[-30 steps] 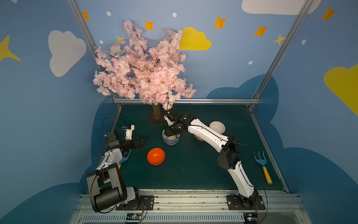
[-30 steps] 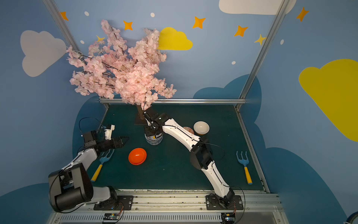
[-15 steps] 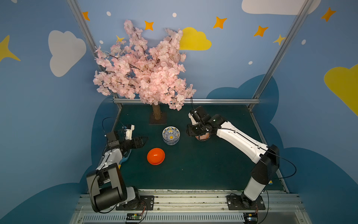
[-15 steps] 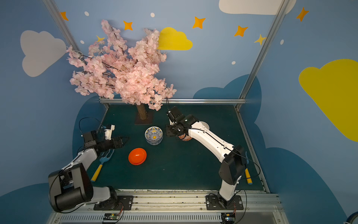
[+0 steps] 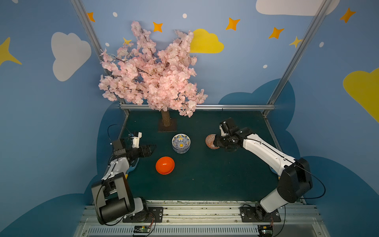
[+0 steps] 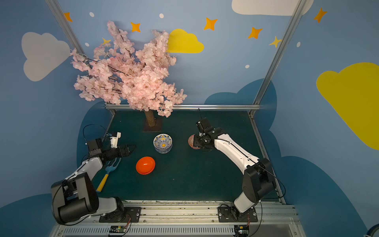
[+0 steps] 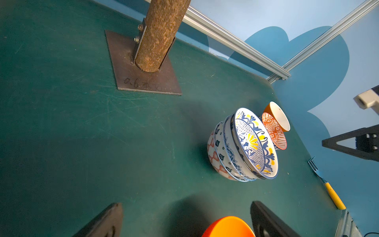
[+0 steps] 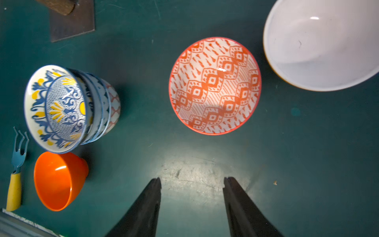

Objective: Stack the bowls
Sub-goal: Move the bowl to the center of the board.

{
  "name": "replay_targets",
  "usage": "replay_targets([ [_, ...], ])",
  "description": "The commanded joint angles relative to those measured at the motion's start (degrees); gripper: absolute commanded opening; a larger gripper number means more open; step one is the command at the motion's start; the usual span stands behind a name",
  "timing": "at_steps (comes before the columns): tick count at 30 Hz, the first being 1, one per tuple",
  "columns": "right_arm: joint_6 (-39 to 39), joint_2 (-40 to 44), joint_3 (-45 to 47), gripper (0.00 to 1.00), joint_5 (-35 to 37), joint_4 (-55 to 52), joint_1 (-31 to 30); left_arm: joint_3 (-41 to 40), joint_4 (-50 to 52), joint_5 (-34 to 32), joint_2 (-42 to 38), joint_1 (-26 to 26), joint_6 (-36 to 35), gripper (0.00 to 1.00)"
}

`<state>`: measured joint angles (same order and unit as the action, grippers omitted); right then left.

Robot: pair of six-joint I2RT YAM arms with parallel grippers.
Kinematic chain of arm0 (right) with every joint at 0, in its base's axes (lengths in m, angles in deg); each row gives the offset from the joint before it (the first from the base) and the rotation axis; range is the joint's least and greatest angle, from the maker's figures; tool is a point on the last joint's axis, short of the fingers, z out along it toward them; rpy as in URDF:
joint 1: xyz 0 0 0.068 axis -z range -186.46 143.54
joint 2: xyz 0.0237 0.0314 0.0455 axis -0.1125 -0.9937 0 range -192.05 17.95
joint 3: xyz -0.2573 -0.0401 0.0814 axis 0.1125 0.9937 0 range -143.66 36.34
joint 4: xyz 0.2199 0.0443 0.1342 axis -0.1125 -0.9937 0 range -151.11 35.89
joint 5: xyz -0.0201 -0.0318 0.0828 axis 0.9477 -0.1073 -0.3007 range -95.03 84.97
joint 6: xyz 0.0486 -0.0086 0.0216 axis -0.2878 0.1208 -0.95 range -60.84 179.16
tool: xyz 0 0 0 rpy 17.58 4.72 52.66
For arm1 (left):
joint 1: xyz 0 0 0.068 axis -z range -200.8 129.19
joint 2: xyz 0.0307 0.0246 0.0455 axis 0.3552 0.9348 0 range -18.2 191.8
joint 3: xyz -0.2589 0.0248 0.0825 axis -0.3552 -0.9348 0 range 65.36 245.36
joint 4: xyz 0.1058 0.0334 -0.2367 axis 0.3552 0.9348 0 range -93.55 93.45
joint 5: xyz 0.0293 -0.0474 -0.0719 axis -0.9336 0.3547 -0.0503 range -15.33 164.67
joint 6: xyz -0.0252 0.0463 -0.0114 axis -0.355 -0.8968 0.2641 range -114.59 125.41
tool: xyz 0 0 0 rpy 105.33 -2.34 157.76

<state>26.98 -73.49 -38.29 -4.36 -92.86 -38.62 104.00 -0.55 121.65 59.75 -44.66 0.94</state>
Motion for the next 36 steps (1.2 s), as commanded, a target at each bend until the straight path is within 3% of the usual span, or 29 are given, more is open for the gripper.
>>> replay_targets([
  [1,-1.76,2.04,3.05,0.53,1.54,2.25,2.66,1.05,0.52,1.62,-0.27,-0.29,0.12,1.0],
  [8,-3.21,0.13,7.48,0.52,0.54,5.41,6.78,1.09,0.33,2.07,0.01,-0.37,0.12,1.0],
  [19,-3.93,-5.42,5.65,0.5,-0.67,8.47,7.73,1.01,0.42,2.41,-0.08,-0.33,0.07,1.0],
  [30,-4.19,-10.61,3.49,0.3,-1.32,9.16,7.83,1.01,0.33,2.47,-0.04,-0.32,-0.01,1.0],
  [36,-4.11,-11.8,2.9,0.24,-1.94,9.21,7.52,0.98,0.33,2.43,0.01,-0.38,0.02,1.0],
])
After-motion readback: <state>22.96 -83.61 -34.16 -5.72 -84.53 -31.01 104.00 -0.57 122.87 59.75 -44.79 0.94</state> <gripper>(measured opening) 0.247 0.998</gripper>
